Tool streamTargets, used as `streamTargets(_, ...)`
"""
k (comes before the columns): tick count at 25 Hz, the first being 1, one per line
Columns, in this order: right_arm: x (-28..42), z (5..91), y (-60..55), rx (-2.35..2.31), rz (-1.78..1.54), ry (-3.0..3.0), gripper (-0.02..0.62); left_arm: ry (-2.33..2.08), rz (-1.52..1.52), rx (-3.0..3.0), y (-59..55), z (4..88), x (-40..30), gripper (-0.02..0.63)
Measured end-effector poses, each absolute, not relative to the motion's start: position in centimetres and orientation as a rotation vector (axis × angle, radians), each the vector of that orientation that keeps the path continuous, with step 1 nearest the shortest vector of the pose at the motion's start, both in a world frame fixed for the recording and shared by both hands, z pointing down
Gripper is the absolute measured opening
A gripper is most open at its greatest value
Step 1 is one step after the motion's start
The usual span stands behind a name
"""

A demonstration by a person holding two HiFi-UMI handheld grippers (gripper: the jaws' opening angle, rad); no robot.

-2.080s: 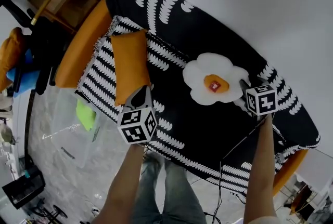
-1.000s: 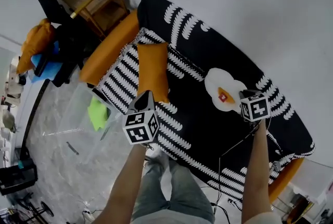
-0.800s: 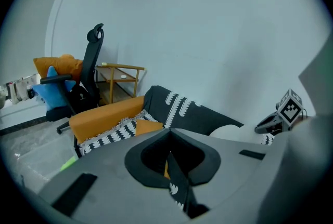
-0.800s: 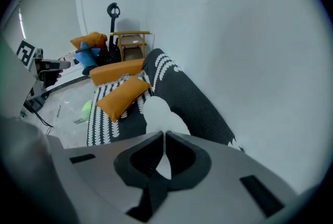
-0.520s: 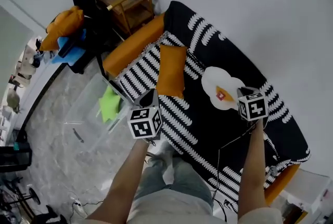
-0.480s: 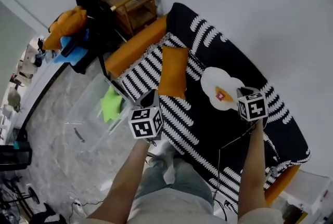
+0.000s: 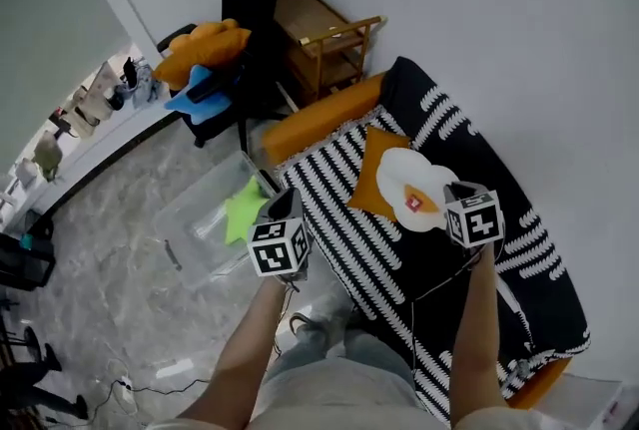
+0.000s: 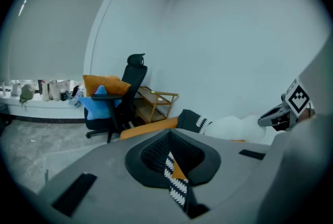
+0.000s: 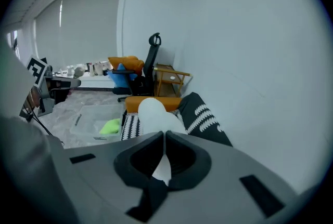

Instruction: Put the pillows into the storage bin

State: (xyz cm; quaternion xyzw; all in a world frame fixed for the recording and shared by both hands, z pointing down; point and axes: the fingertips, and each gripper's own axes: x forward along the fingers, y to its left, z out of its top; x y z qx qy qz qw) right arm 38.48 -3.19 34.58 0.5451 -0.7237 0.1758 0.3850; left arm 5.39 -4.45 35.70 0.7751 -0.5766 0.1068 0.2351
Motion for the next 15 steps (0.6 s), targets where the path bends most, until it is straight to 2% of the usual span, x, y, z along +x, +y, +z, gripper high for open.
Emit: streamTargets(15,8.1,30.8,-7.0,1.004,0.201,-2.086,0.012,-1.968,0.106,1.769,3.4,33.7,-22.7,0.003)
